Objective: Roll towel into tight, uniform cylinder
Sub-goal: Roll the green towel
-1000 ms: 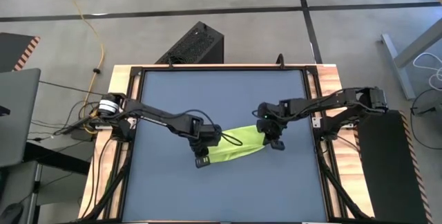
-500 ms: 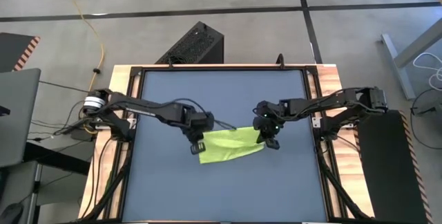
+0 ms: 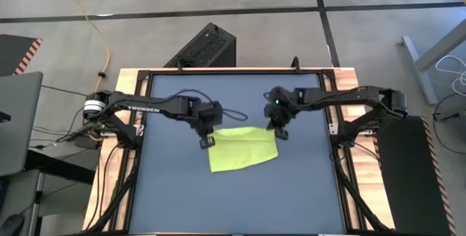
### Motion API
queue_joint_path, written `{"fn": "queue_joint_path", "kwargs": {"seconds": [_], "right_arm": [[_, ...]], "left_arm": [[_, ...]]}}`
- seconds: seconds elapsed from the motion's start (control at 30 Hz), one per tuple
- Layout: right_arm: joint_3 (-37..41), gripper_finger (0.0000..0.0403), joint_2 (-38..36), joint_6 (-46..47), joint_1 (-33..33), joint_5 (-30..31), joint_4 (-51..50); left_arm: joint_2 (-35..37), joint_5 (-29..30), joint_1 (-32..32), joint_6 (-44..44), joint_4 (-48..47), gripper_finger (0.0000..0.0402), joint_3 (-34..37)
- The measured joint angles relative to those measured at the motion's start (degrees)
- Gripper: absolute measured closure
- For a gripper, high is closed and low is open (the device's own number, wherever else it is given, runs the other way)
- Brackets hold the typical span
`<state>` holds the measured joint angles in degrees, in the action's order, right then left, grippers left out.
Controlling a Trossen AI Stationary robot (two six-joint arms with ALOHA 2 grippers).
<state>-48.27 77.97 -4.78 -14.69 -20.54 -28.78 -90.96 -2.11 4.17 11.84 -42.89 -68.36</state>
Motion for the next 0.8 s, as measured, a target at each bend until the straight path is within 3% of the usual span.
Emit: {"fn": "queue_joint_path", "kwargs": {"seconds": [0.13, 0.3, 0.57, 0.8], "right_arm": [[1.9, 0.0388, 0.1, 1.8, 5.2, -0.4, -1.0], [5.0, 0.0388, 0.1, 6.5, 9.9, 0.0, -0.3], [9.4, 0.0388, 0.1, 10.8, 11.0, 0.8, 6.4], [9.5, 0.0388, 0.1, 11.3, 11.9, 0.5, 6.5]], "left_arm": [[-1.2, -2.1, -6.2, 3.3, 3.0, 0.0401, 0.3], [-4.4, -1.1, -12.5, 9.4, 13.4, 0.0401, 2.7], [-10.3, -2.2, -15.2, 15.2, 15.4, 0.0401, 4.8], [-10.3, -3.8, -15.7, 15.2, 16.4, 0.0401, 4.5]]}}
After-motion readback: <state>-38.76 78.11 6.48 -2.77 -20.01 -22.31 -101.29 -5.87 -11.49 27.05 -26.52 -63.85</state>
